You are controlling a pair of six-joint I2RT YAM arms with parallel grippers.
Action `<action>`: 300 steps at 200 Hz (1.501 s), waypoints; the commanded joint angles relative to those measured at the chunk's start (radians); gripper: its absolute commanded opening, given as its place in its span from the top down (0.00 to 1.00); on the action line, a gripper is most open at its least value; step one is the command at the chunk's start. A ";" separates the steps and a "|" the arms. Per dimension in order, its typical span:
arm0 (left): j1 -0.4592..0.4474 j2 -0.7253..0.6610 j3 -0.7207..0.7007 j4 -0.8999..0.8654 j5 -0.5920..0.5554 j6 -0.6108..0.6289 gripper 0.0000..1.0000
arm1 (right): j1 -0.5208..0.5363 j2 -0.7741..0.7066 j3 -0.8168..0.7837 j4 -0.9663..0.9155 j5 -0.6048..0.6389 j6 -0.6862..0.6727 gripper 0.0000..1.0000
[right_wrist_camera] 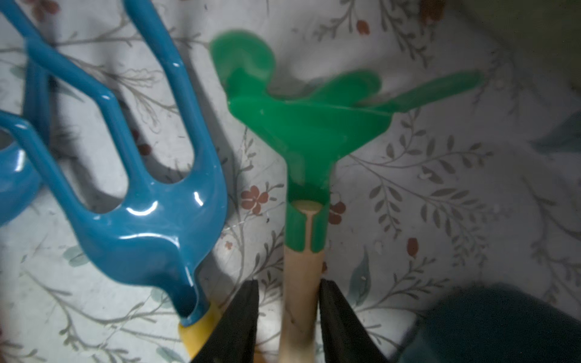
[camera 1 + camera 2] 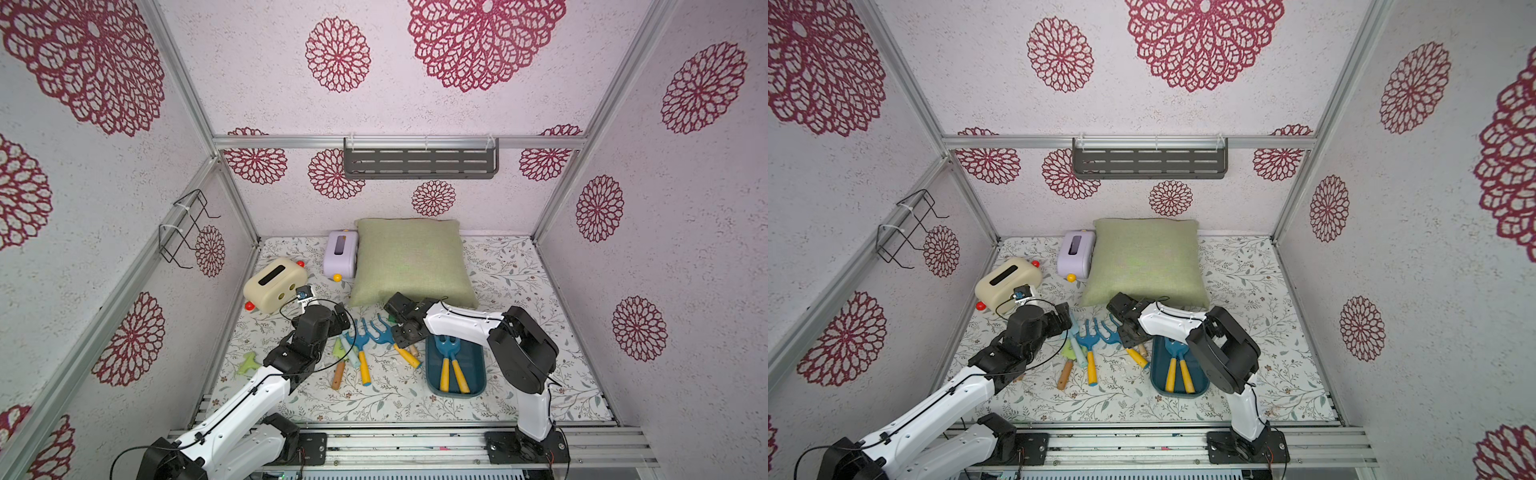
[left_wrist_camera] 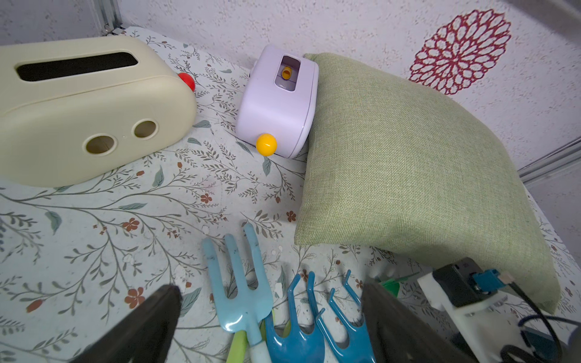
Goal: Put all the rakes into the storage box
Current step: Pick up the rake at the center of the board, then place the rake in the storage box.
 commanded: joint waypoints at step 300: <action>0.010 -0.115 -0.061 0.043 -0.028 0.000 0.03 | -0.140 -0.962 -0.656 -0.077 0.015 0.374 0.89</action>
